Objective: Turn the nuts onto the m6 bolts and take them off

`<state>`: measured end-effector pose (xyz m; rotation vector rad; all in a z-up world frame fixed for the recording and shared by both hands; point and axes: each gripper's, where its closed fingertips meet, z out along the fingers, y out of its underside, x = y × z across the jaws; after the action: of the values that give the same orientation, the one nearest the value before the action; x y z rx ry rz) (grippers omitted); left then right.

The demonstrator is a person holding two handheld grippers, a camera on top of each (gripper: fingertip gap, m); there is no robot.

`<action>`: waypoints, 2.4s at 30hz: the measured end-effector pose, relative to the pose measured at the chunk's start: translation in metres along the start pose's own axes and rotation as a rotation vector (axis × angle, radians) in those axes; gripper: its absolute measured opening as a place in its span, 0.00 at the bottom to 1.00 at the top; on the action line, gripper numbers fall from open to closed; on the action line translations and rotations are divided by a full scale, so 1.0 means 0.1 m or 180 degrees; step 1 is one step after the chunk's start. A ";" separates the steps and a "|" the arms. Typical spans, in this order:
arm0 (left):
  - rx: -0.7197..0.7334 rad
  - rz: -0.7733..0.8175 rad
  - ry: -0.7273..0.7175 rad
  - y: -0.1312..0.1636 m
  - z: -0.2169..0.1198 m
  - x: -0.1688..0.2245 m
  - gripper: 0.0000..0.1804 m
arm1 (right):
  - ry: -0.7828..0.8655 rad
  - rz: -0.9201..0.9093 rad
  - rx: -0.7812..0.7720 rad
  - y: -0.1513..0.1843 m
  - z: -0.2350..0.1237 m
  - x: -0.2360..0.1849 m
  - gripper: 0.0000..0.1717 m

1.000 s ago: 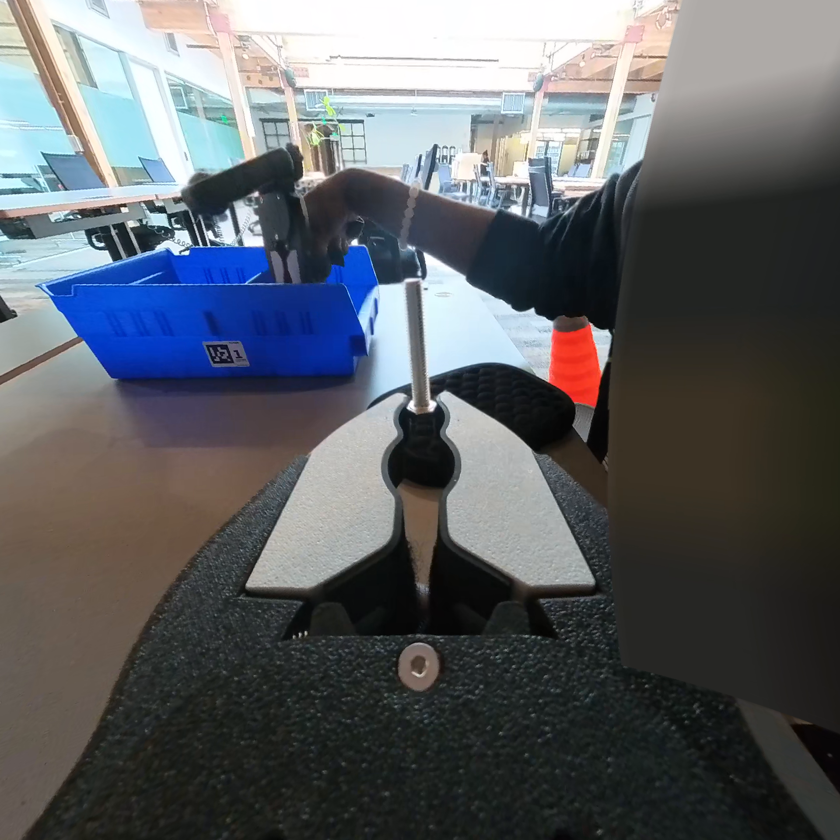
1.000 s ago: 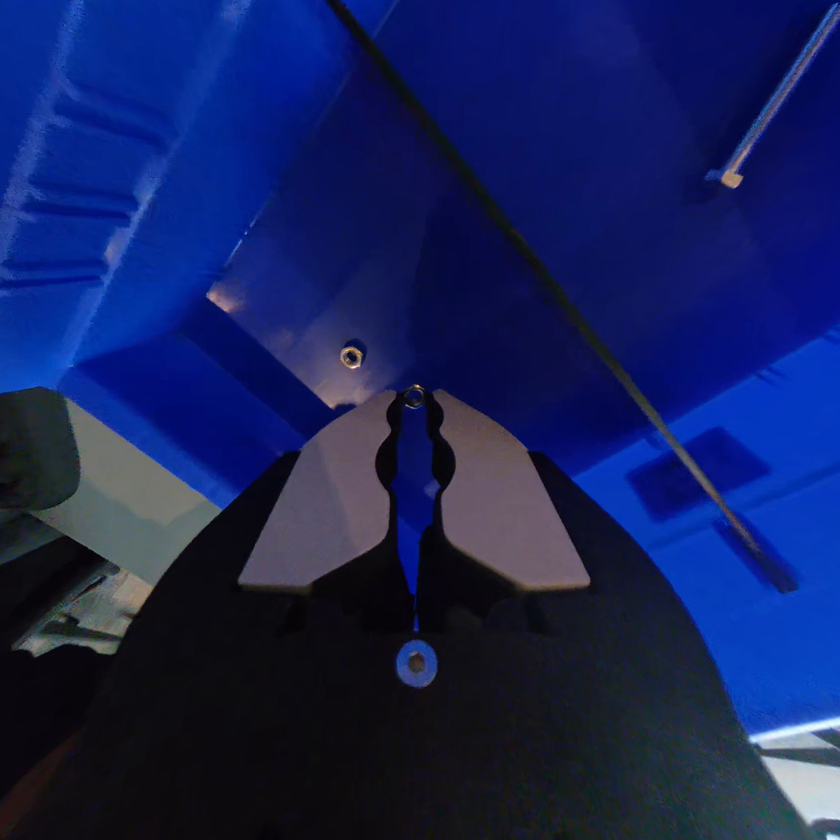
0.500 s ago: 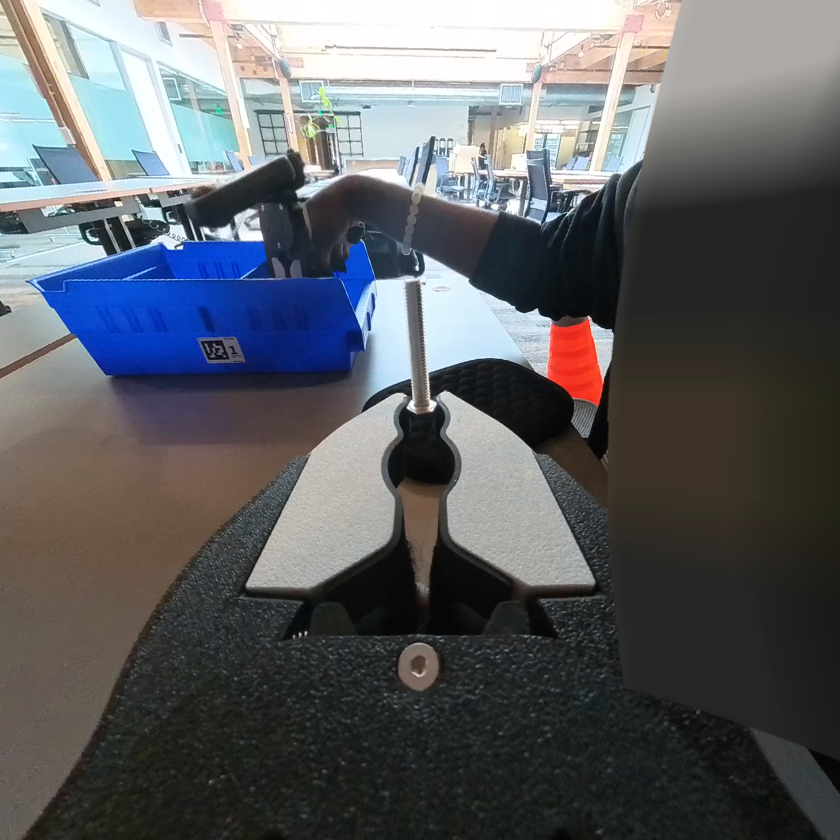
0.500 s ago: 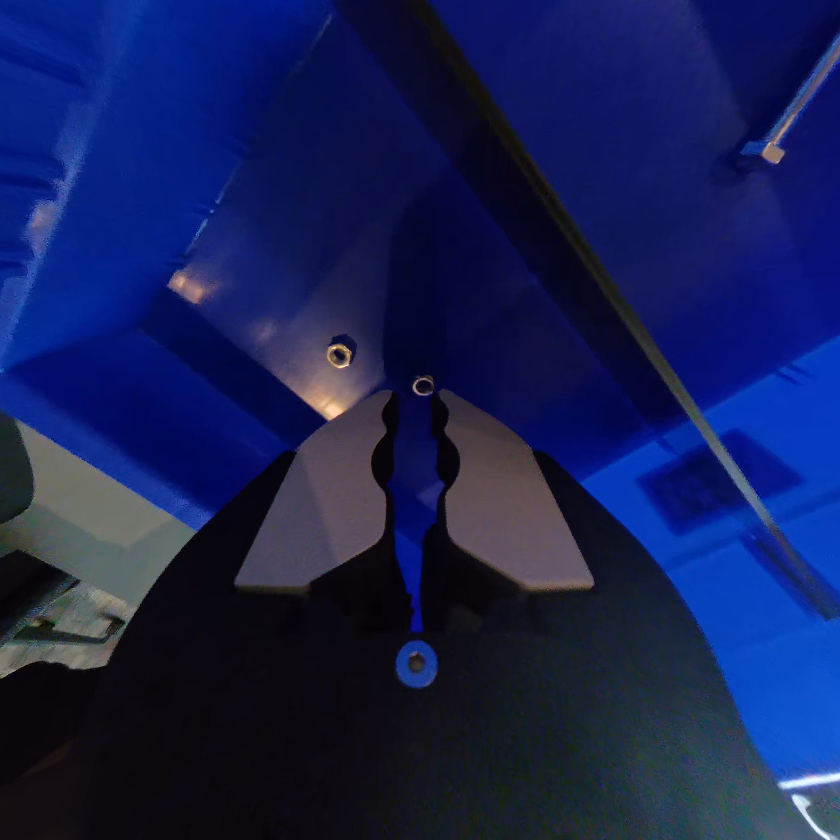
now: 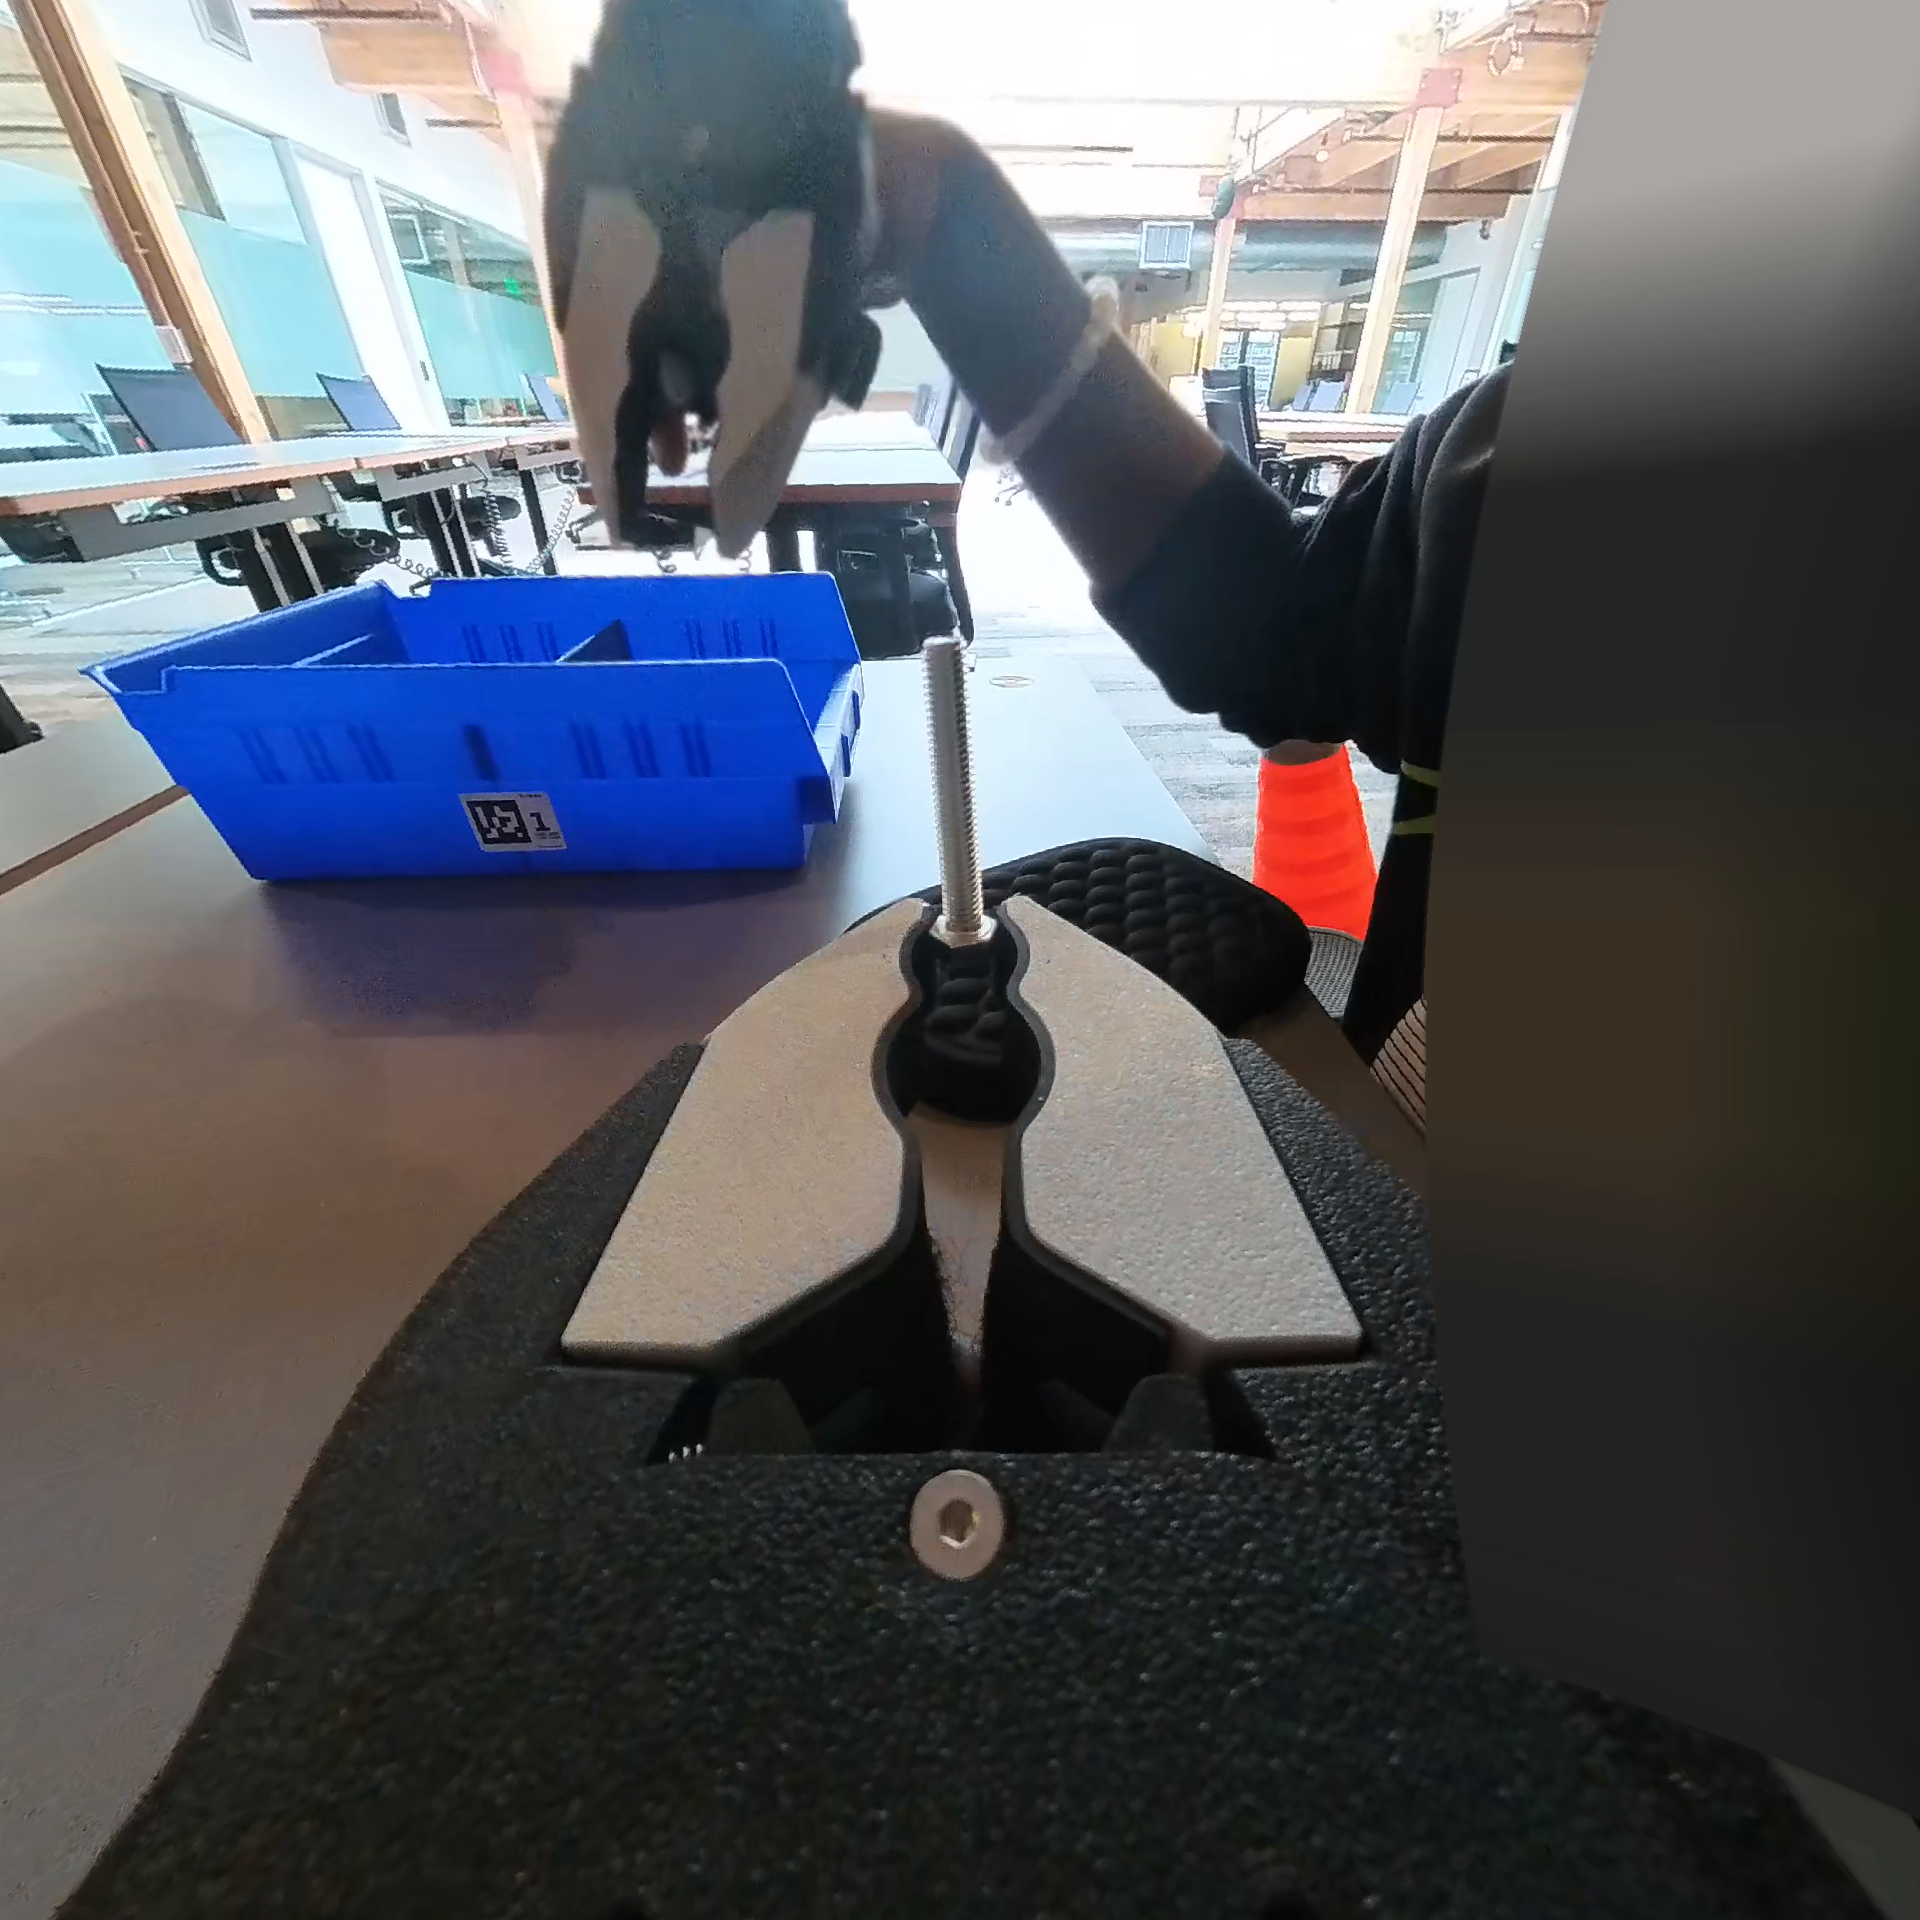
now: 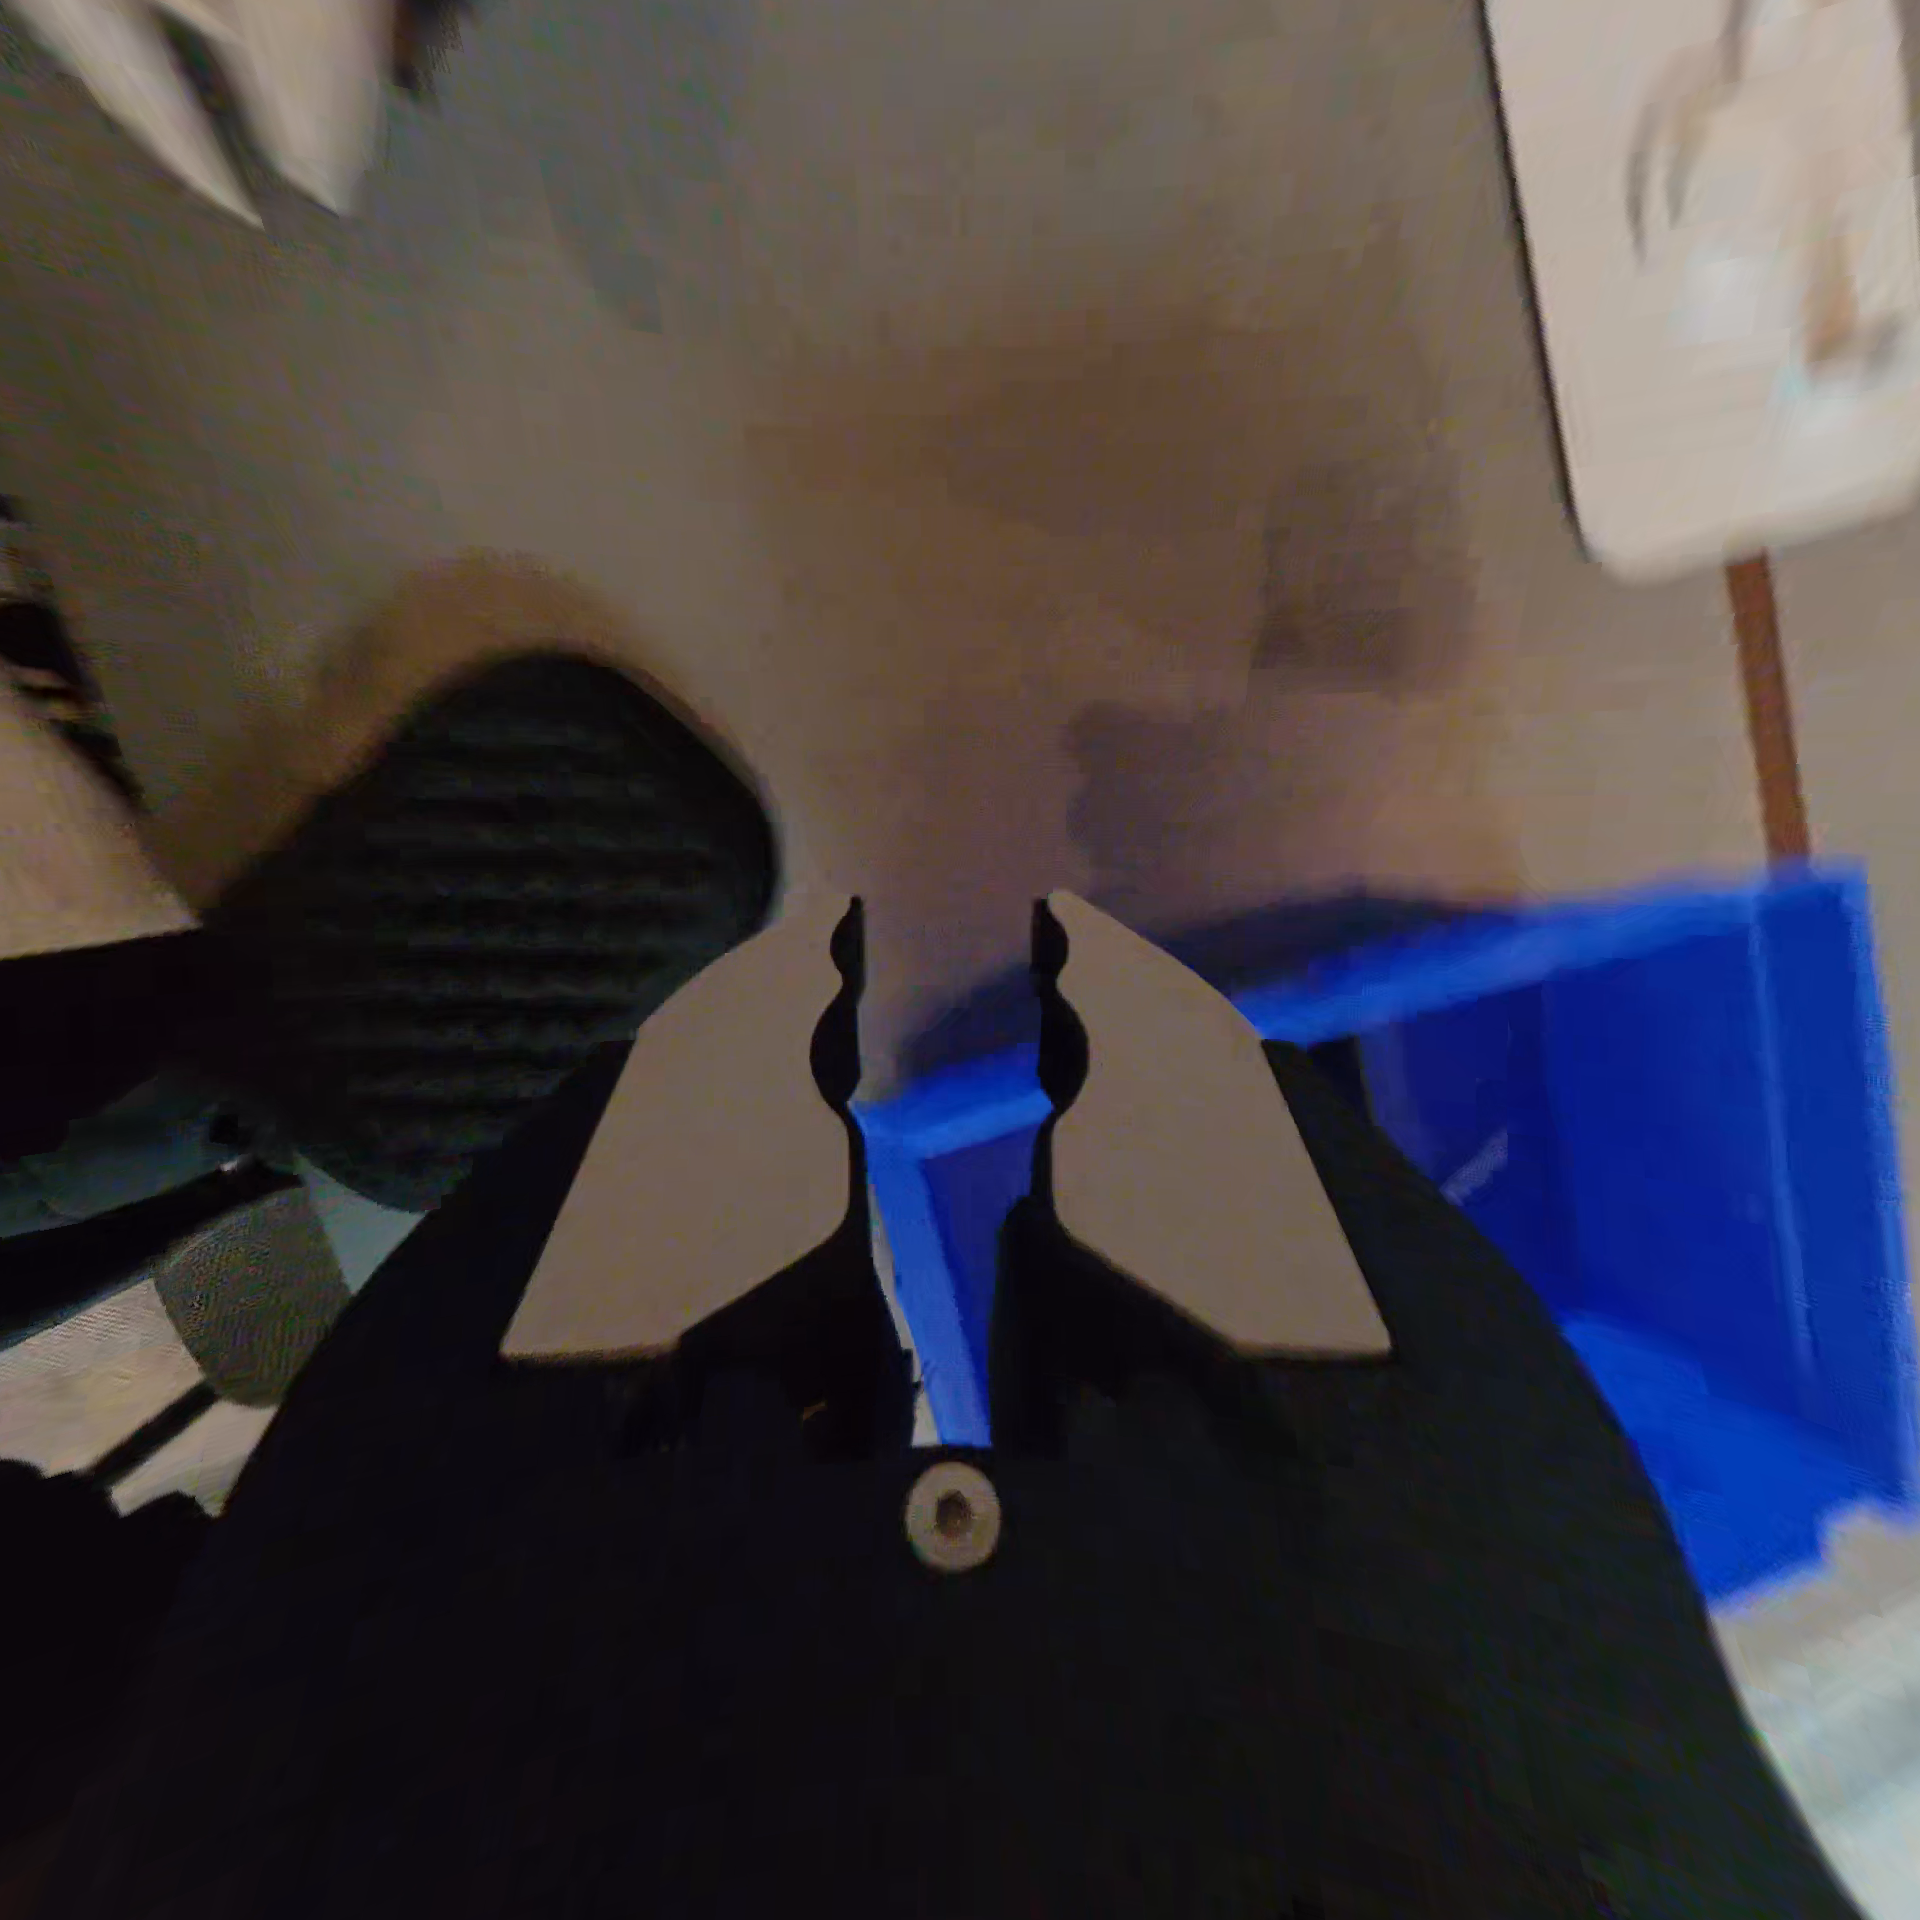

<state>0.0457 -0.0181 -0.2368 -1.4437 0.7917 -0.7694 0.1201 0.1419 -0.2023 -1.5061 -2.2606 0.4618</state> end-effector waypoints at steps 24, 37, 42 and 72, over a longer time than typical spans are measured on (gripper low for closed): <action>0.0063 0.0034 0.0100 -0.03 0.02 0.07 0.05 | -0.1026 -0.1673 0.0494 -1.44 0.56 -1.35 0.03; 0.0302 0.0142 -0.0147 -0.07 0.06 -0.02 0.37 | -0.0785 -0.1614 0.0571 -1.46 0.46 -1.22 0.03; 0.0436 0.0114 -0.0242 -0.13 0.01 -0.09 0.37 | -0.0672 -0.1538 0.0673 -1.45 0.34 -1.13 0.03; 0.0041 0.0116 -0.1137 0.12 -0.13 -0.59 0.35 | 0.1234 0.1626 -0.0036 1.35 0.09 2.00 0.03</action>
<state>0.0028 0.0241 -0.2482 -1.4966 0.5350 -0.4684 0.1539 0.3766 -0.2478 -1.9827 -1.5831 0.2602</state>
